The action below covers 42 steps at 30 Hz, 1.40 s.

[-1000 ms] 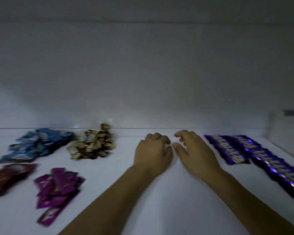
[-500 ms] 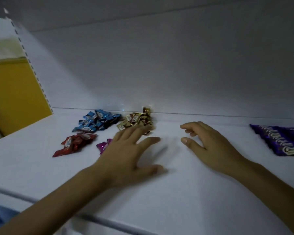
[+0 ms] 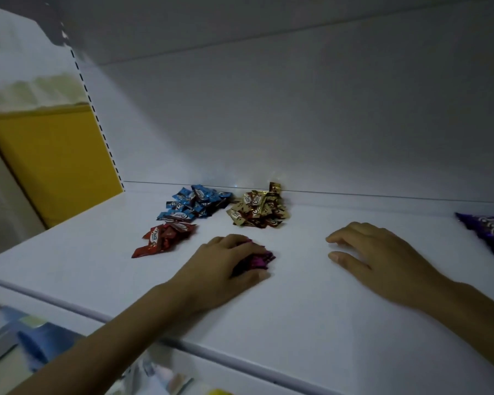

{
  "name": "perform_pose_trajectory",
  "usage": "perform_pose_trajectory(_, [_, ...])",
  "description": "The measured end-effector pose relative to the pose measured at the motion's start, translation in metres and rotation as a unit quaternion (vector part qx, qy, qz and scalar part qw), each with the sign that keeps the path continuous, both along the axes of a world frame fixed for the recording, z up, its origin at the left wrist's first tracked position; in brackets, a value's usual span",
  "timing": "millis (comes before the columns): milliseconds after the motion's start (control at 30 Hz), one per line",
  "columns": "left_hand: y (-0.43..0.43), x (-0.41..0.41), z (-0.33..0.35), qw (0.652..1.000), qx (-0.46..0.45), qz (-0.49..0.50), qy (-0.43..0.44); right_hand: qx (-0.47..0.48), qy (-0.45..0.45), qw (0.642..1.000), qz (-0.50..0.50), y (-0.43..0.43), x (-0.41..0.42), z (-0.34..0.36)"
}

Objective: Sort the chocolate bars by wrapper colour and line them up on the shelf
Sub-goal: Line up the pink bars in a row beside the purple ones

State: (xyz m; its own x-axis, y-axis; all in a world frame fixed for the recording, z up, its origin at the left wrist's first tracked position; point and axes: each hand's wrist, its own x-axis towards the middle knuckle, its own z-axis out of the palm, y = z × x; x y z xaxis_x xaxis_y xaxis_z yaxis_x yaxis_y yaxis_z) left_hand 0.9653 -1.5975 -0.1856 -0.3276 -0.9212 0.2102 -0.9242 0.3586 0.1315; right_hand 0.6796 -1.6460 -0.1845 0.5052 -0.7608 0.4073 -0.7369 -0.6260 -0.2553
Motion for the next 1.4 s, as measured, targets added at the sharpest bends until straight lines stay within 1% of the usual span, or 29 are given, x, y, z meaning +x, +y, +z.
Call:
perform_pose_trajectory(167, [-0.007, -0.003, 0.004, 0.995, -0.080, 0.000, -0.051, 0.020, -0.003, 1.000, 0.004, 0.002, 0.000, -0.002])
perform_pose_trajectory(233, [-0.012, -0.005, 0.007, 0.991, -0.085, -0.004, -0.100, 0.027, -0.005, 1.000, 0.001, 0.003, -0.003, 0.000])
perform_pose_trajectory(300, [-0.015, -0.008, 0.010, 0.981, -0.084, -0.011, -0.172, 0.030, -0.003, 1.000, 0.001, 0.002, -0.004, 0.000])
perform_pose_trajectory(333, [-0.014, -0.009, 0.011, 0.978, -0.087, -0.015, -0.190, 0.030, 0.004, 1.000, 0.001, 0.002, -0.004, 0.000])
perform_pose_trajectory(367, [-0.012, -0.010, 0.011, 0.979, -0.096, -0.014, -0.179, 0.032, 0.013, 0.999, 0.001, 0.002, -0.004, 0.000])
perform_pose_trajectory(400, [-0.009, -0.012, 0.010, 0.985, -0.104, -0.015, -0.133, 0.034, 0.022, 0.999, 0.003, 0.001, -0.003, 0.000])
perform_pose_trajectory(467, [0.001, -0.024, 0.008, 0.994, -0.099, -0.049, -0.002, 0.030, 0.024, 0.999, 0.005, -0.001, -0.003, 0.000])
perform_pose_trajectory(500, [0.002, -0.036, 0.007, 0.992, -0.081, -0.084, 0.042, 0.024, 0.023, 0.999, 0.002, -0.003, -0.004, 0.001])
perform_pose_trajectory(600, [-0.009, -0.078, -0.002, 0.977, -0.026, -0.187, 0.100, -0.006, 0.014, 0.999, -0.034, -0.010, -0.007, 0.005])
perform_pose_trajectory(700, [-0.031, -0.116, -0.005, 0.963, 0.029, -0.214, 0.163, -0.016, -0.024, 0.997, -0.072, -0.017, -0.017, 0.001])
perform_pose_trajectory(800, [-0.063, -0.144, -0.006, 0.958, 0.067, -0.225, 0.166, 0.022, -0.058, 0.993, -0.105, -0.025, -0.031, -0.003])
perform_pose_trajectory(867, [-0.085, -0.164, 0.002, 0.958, 0.071, -0.227, 0.160, 0.070, -0.110, 0.984, -0.122, -0.031, -0.044, -0.001])
perform_pose_trajectory(967, [-0.106, -0.183, 0.004, 0.961, 0.037, -0.208, 0.177, 0.154, -0.195, 0.962, -0.111, -0.034, -0.061, 0.000])
perform_pose_trajectory(1000, [-0.110, -0.185, 0.000, 0.963, 0.025, -0.194, 0.188, 0.166, -0.209, 0.958, -0.102, -0.034, -0.064, -0.002])
perform_pose_trajectory(1033, [-0.113, -0.185, -0.005, 0.961, 0.017, -0.183, 0.208, 0.166, -0.205, 0.960, -0.096, -0.034, -0.066, -0.005])
perform_pose_trajectory(1133, [-0.122, -0.182, -0.011, 0.940, 0.005, -0.178, 0.290, 0.133, -0.154, 0.973, -0.107, -0.041, -0.068, -0.011])
perform_pose_trajectory(1200, [-0.127, -0.181, -0.005, 0.934, 0.035, -0.182, 0.306, 0.100, -0.138, 0.976, -0.135, -0.046, -0.066, -0.008])
perform_pose_trajectory(1267, [-0.127, -0.182, -0.003, 0.941, 0.077, -0.208, 0.256, 0.074, -0.137, 0.974, -0.163, -0.047, -0.063, -0.007])
perform_pose_trajectory(1300, [-0.124, -0.184, -0.005, 0.946, 0.078, -0.220, 0.223, 0.069, -0.142, 0.973, -0.171, -0.045, -0.062, -0.009])
perform_pose_trajectory(1333, [-0.121, -0.186, -0.009, 0.951, 0.065, -0.224, 0.202, 0.067, -0.148, 0.971, -0.175, -0.043, -0.062, -0.012])
perform_pose_trajectory(1400, [-0.118, -0.189, -0.016, 0.959, 0.016, -0.211, 0.190, 0.071, -0.161, 0.969, -0.172, -0.039, -0.062, -0.016])
